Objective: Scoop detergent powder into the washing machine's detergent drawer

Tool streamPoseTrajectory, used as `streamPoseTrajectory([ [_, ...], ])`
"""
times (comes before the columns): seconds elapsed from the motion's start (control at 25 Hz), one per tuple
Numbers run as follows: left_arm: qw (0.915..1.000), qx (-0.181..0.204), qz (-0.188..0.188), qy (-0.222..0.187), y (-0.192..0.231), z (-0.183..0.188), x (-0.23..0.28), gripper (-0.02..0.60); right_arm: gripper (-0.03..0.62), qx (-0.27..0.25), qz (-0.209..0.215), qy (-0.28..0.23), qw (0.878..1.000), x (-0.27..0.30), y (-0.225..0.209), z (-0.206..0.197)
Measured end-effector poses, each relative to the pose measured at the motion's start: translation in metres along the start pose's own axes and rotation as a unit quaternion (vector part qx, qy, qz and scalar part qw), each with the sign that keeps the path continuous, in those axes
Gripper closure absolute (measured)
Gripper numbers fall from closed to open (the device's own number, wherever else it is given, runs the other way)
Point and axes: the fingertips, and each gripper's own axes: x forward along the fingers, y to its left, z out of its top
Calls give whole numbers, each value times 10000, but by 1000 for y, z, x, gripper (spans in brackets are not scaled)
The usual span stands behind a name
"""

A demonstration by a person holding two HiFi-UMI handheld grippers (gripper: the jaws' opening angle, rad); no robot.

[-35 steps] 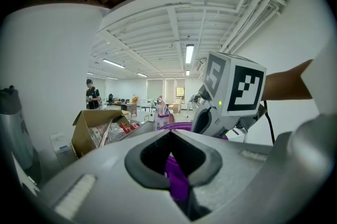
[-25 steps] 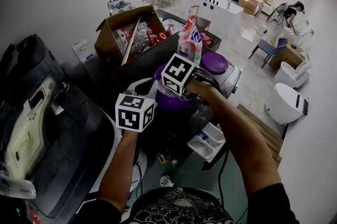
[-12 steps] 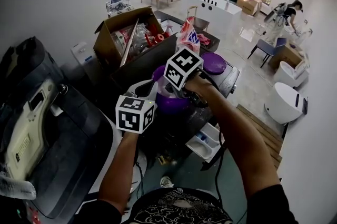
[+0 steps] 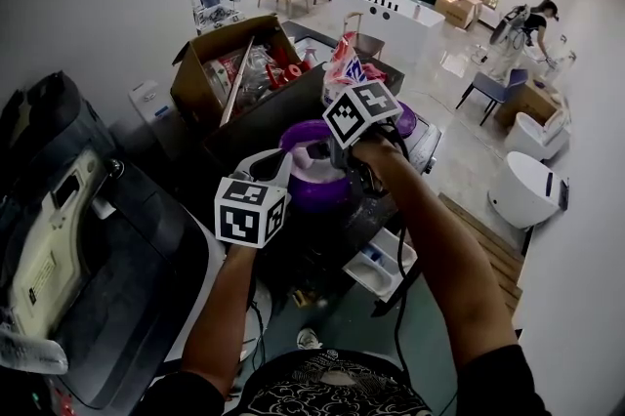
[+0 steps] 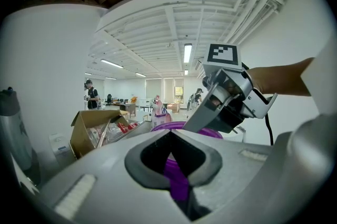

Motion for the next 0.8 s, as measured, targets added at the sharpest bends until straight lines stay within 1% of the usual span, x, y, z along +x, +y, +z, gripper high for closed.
streamPoseTrajectory([
  [0.12,10000,-9,-21,-9,-1,1,2,581,557,542,173,-348,9978,-10,1,5],
  [0.2,10000,-6,-28,-22,0,2,2,581,557,785,360,-562,9947,-13,0,9],
  [0.36,10000,2,5,-56,1,4,4,581,557,1262,850,-992,9834,-16,-3,18],
  [0.56,9999,-19,92,-104,6,6,3,581,557,1950,1346,-1458,9605,-24,-4,24],
  [0.68,9999,-21,107,-121,6,7,4,581,556,2337,1653,-1703,9429,-28,-7,25],
  [0.8,9999,-23,110,-117,3,6,5,581,556,2719,1909,-1952,9228,-32,-12,24],
])
